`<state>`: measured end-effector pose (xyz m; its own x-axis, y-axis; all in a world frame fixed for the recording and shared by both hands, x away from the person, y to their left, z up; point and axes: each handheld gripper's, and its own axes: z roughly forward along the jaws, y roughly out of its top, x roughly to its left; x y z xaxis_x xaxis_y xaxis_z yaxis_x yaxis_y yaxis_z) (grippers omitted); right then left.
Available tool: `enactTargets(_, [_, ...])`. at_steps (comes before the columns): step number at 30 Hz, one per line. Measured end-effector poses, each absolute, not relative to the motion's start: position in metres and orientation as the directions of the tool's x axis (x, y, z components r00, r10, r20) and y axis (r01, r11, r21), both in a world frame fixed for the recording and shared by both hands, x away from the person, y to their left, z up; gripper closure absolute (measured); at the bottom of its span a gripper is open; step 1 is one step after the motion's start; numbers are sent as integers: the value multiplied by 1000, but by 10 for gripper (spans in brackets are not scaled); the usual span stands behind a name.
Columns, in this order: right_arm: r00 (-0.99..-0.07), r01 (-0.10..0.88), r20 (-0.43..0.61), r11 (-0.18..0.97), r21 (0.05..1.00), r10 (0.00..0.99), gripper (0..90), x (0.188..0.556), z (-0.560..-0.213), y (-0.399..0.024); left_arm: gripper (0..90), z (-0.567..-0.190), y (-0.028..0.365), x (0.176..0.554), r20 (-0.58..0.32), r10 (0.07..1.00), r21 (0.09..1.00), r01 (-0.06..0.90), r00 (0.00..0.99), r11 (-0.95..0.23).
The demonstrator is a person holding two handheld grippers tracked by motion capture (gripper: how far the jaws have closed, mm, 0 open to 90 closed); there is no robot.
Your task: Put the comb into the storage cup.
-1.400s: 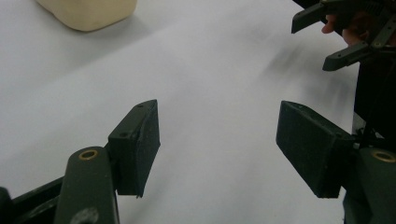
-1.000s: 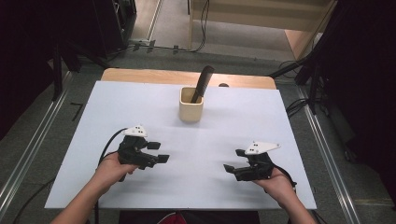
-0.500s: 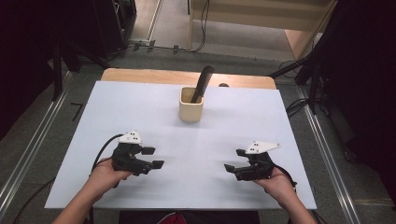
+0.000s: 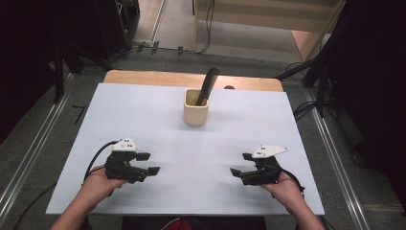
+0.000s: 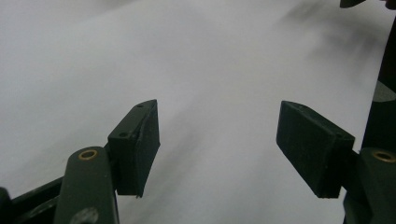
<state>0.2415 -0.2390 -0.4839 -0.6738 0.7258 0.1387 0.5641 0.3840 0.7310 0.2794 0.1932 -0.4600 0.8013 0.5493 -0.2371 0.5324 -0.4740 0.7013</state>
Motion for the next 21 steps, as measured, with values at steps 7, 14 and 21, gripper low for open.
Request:
enactTargets(7, [-674,565,138,386,729,725,212,242,-484,-239,317,-460,203,278,-227,570,705,537,790,-463])
enactTargets(14, [-674,567,140,386,728,726,212,242,-484,-239,317,-462,204,280,-227,575,702,541,786,-463])
enactTargets(21, [-673,568,140,386,727,726,212,242,-485,-239,317,-462,205,280,-231,573,700,543,787,-464])
